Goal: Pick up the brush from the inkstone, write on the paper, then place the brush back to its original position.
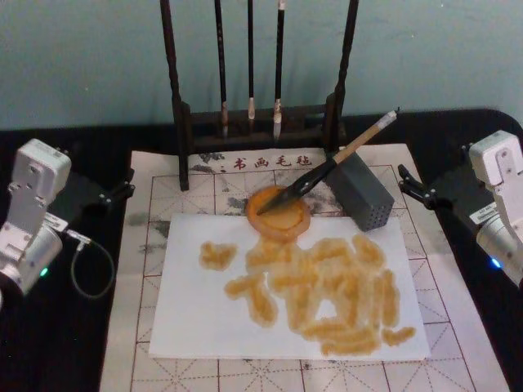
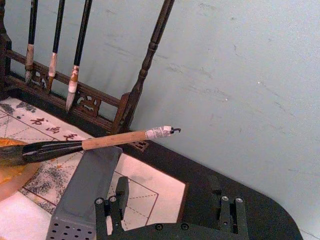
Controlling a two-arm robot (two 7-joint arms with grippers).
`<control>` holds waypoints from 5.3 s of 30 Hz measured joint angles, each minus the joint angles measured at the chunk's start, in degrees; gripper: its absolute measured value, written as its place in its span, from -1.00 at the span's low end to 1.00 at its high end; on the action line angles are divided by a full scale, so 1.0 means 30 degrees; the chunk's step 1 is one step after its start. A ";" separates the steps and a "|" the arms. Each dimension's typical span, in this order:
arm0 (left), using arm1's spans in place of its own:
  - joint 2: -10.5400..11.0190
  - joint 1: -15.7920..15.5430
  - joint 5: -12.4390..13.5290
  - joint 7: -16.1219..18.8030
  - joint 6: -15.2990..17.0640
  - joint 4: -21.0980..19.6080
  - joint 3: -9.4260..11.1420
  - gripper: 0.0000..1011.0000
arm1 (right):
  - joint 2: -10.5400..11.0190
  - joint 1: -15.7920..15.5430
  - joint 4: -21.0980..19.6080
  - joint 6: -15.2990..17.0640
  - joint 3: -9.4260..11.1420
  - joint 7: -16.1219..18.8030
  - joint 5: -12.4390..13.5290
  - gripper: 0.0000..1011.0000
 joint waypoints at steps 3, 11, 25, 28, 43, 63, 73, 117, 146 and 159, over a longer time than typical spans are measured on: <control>0.0000 0.0000 0.0000 0.0000 0.0001 0.0000 0.0000 0.98 | 0.0001 0.0001 -0.0001 0.0000 0.0001 0.0000 0.0000 0.98; 0.0000 0.0000 0.0000 -0.0001 0.0000 0.0000 0.0000 0.98 | 0.0000 0.0001 0.0000 0.0001 0.0001 0.0000 0.0000 0.98; 0.0000 0.0001 -0.0001 0.0000 0.0000 0.0000 0.0000 0.98 | 0.0000 0.0001 0.0000 0.0000 0.0002 0.0000 0.0000 0.98; 0.0000 0.0000 0.0000 -0.0001 0.0000 0.0000 -0.0001 0.98 | 0.0000 0.0001 0.0000 0.0000 0.0000 0.0000 0.0000 0.98; 0.0000 0.0000 0.0000 0.0000 0.0001 0.0000 0.0000 0.98 | -0.0001 0.0000 0.0000 0.0000 0.0001 0.0000 0.0001 0.98; 0.0000 -0.0001 0.0000 0.0000 0.0000 0.0000 0.0000 0.98 | 0.0000 0.0000 0.0000 0.0000 0.0001 0.0000 0.0000 0.98; -0.0001 0.0000 -0.0001 0.0000 0.0000 0.0000 -0.0001 0.98 | 0.0000 0.0001 -0.0001 0.0000 0.0001 0.0000 0.0000 0.98; -0.0001 0.0000 0.0000 0.0000 0.0000 0.0000 0.0000 0.98 | -0.2338 -0.0295 0.0017 0.3945 0.3175 0.5172 0.7819 0.98; 0.0000 0.0000 0.0000 0.0000 0.0000 0.0000 0.0001 0.98 | -0.5688 0.2718 0.3334 0.9380 0.4806 0.4392 1.5368 0.98; 0.0000 0.0001 0.0000 -0.0001 0.0000 0.0000 -0.0001 0.98 | -0.6248 0.4698 0.6138 0.9040 0.4175 0.4500 1.5961 0.98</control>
